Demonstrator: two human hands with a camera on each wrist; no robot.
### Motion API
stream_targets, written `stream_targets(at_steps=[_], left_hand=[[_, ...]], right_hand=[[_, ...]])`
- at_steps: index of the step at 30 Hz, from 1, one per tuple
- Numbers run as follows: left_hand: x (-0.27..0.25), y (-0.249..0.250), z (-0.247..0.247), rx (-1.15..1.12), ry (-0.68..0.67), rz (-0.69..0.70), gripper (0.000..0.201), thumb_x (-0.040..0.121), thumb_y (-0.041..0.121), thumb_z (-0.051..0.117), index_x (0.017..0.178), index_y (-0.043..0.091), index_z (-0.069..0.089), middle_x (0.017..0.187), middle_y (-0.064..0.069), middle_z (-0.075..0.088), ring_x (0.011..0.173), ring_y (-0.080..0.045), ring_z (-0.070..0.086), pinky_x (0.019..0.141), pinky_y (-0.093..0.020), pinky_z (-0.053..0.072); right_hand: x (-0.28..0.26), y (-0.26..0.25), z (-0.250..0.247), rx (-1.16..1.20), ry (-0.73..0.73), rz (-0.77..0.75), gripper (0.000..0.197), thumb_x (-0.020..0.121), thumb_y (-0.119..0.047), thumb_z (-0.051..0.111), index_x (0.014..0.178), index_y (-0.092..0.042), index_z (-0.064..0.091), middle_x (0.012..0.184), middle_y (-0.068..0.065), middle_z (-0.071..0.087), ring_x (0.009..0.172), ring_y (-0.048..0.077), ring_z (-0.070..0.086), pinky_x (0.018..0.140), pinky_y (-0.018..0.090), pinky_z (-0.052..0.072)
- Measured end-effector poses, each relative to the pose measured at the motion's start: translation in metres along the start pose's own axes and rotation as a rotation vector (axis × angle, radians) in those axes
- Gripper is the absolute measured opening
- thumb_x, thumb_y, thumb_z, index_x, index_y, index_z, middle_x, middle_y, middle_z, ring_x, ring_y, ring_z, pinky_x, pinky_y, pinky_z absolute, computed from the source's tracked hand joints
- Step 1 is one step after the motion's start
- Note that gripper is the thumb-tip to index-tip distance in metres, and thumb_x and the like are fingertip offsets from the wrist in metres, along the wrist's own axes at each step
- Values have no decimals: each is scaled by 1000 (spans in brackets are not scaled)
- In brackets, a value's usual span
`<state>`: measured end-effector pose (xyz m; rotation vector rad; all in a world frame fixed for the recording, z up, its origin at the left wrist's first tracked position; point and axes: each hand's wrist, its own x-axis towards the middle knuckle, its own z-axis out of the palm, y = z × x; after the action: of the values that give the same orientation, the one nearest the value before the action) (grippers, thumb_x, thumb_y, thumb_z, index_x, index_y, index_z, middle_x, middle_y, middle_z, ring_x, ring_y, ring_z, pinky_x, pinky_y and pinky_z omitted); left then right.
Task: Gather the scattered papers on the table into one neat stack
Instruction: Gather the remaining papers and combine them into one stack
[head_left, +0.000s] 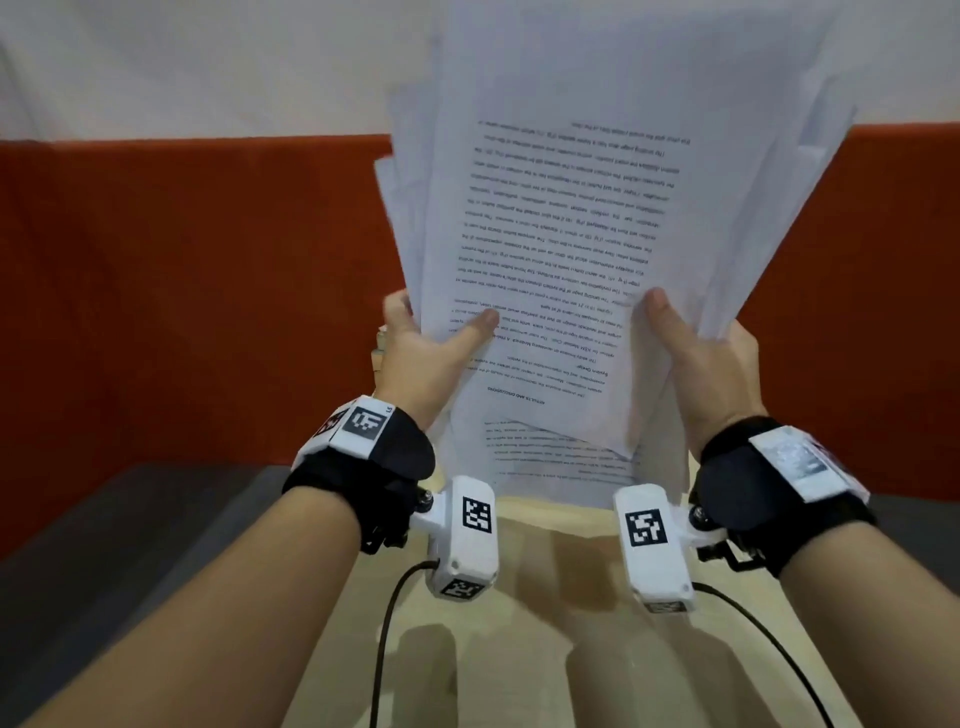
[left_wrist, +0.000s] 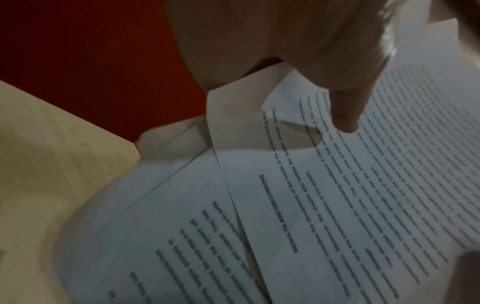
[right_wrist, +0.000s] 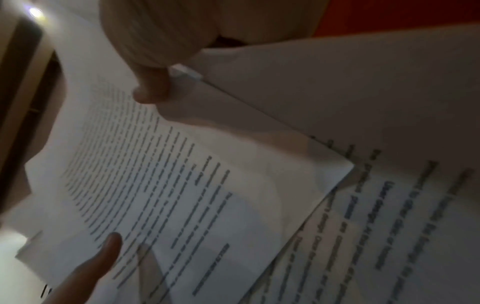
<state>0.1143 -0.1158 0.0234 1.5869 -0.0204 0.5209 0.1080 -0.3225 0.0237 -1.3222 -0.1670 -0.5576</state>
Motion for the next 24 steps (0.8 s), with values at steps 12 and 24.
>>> stream_targets(at_steps=[12,24], left_hand=[[-12,-13,9,65,104,149,70,78,-1,66,132,17,26,106,6,54,90,0,59,73,-16,52],[-20,16,11,46,48,326,91,80,-8,59,147,30,9,125,3,45,99,-5,59,70,-9,53]], right_hand=[[-12,7,9,-103,73,-128,37,73,-21,57,109,-15,54,92,-6,62,79,6,61,62,19,48],[-13,-16,6,-99,209,-347,63,85,-6,58,139,-18,29,95,-14,54,76,-11,65,67,15,54]])
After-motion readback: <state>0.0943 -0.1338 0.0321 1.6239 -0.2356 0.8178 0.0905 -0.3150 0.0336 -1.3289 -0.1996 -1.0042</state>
